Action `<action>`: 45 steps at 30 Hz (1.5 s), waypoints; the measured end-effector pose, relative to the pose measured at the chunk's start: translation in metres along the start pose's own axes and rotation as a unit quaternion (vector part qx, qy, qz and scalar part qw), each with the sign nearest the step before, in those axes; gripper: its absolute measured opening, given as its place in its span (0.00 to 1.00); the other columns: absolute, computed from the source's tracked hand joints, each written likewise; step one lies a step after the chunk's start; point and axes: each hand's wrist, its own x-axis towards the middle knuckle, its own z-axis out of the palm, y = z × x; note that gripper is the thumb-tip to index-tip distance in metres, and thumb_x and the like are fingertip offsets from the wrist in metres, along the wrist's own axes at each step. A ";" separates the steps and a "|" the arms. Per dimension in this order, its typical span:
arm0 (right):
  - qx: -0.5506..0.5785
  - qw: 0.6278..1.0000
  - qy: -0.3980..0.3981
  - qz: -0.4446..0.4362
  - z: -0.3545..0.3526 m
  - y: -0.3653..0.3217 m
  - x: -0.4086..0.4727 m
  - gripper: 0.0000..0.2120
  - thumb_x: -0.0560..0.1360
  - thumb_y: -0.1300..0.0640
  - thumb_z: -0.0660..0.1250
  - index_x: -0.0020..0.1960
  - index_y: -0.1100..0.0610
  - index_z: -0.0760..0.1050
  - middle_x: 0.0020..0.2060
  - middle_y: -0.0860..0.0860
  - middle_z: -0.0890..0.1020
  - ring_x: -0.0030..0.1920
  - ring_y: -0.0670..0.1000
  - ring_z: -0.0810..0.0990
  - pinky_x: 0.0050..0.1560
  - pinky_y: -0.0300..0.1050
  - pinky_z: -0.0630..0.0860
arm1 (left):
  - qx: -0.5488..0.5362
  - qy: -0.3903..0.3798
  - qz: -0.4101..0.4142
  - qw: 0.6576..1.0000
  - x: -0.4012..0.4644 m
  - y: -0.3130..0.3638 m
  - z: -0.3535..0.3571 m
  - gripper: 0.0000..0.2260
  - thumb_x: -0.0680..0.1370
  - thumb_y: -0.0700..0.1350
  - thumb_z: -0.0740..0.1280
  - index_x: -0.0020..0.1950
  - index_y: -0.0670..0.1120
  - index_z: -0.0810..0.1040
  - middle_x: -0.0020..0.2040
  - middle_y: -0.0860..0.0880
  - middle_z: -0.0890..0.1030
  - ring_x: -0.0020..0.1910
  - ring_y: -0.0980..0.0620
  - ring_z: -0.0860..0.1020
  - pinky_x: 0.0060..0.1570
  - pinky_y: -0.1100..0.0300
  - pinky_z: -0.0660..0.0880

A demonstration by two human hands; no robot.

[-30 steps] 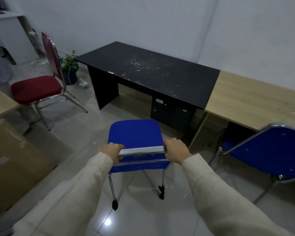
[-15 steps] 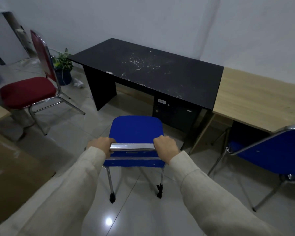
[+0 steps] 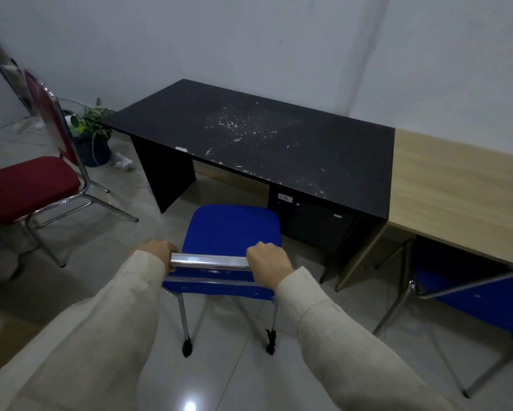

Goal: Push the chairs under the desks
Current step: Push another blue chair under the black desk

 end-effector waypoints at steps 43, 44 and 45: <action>0.014 0.955 -0.029 0.294 -0.008 -0.185 0.057 0.08 0.77 0.67 0.62 0.55 0.63 0.75 0.54 0.60 0.79 0.54 0.59 0.79 0.50 0.49 0.76 | 0.234 -0.034 0.288 0.928 0.092 -0.151 -0.035 0.14 0.77 0.43 0.64 0.63 0.47 0.76 0.51 0.49 0.78 0.47 0.50 0.77 0.55 0.59 0.76; 0.012 0.956 -0.027 0.291 -0.006 -0.186 0.059 0.07 0.77 0.67 0.62 0.55 0.63 0.75 0.54 0.59 0.79 0.54 0.59 0.79 0.50 0.49 0.76 | 0.237 -0.034 0.287 0.927 0.094 -0.154 -0.036 0.14 0.77 0.43 0.64 0.63 0.47 0.76 0.49 0.50 0.76 0.46 0.50 0.75 0.55 0.59 0.75; 0.010 0.957 -0.023 0.290 -0.006 -0.187 0.060 0.07 0.77 0.67 0.62 0.54 0.63 0.75 0.53 0.59 0.80 0.53 0.59 0.80 0.50 0.49 0.77 | 0.240 -0.035 0.288 0.926 0.095 -0.156 -0.037 0.14 0.77 0.43 0.64 0.63 0.47 0.76 0.48 0.50 0.74 0.45 0.51 0.74 0.55 0.59 0.75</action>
